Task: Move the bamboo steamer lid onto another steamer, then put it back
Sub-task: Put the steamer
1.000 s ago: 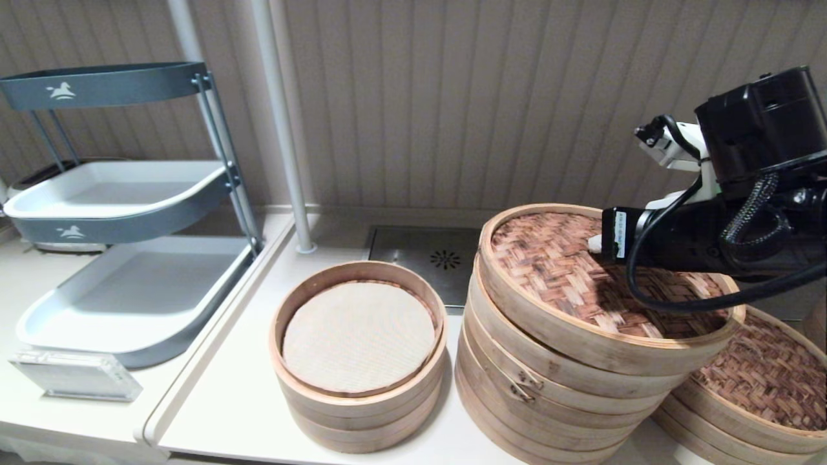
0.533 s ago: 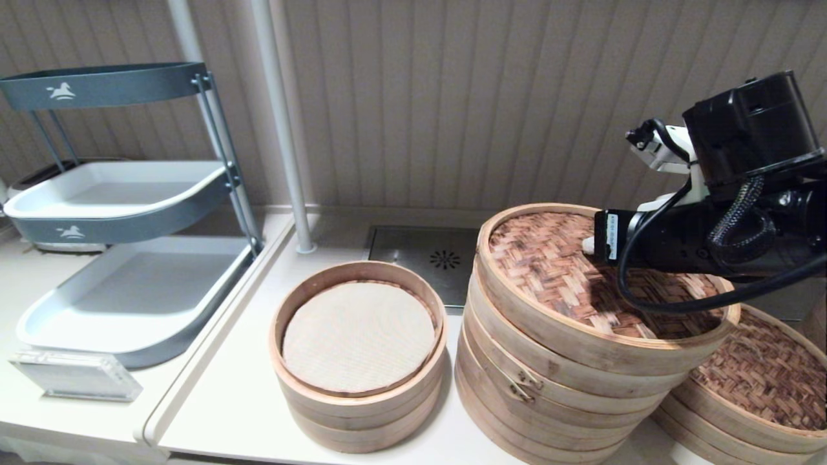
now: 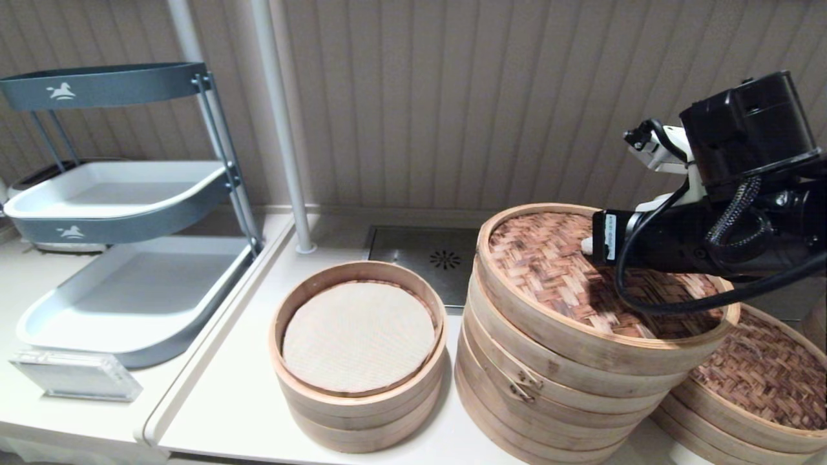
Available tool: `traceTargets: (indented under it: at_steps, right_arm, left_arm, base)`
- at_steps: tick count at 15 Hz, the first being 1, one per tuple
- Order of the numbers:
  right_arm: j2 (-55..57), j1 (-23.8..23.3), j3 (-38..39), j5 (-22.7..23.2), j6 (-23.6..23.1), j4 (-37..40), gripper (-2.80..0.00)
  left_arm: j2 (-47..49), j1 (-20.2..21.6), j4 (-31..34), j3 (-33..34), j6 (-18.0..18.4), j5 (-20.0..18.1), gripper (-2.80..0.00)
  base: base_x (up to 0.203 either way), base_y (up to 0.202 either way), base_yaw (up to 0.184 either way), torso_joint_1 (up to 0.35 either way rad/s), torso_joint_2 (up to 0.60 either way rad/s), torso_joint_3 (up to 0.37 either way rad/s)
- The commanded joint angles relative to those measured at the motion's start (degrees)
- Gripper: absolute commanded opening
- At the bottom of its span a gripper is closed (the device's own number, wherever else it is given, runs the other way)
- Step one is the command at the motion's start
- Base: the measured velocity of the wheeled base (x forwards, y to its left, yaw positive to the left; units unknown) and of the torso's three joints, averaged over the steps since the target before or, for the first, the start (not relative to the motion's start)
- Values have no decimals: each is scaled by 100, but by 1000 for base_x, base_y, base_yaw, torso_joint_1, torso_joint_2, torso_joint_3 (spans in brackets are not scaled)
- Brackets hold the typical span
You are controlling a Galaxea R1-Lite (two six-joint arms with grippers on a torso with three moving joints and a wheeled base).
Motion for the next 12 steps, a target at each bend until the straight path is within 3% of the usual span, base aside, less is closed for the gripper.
traceTargets:
  at_steps: [1,12]
  right_arm:
    - [23,-5,-57,-5,13,3,-280]
    - [50,-40,-85,-49,13,9,-280]
  left_arm:
    - [-9,0,-5,141,0,5,-280]
    - [-9,9,-5,141,0,-4,-280]
  base:
    - [0,0,0,0,0,0]
    - [0,0,0,0,0,0]
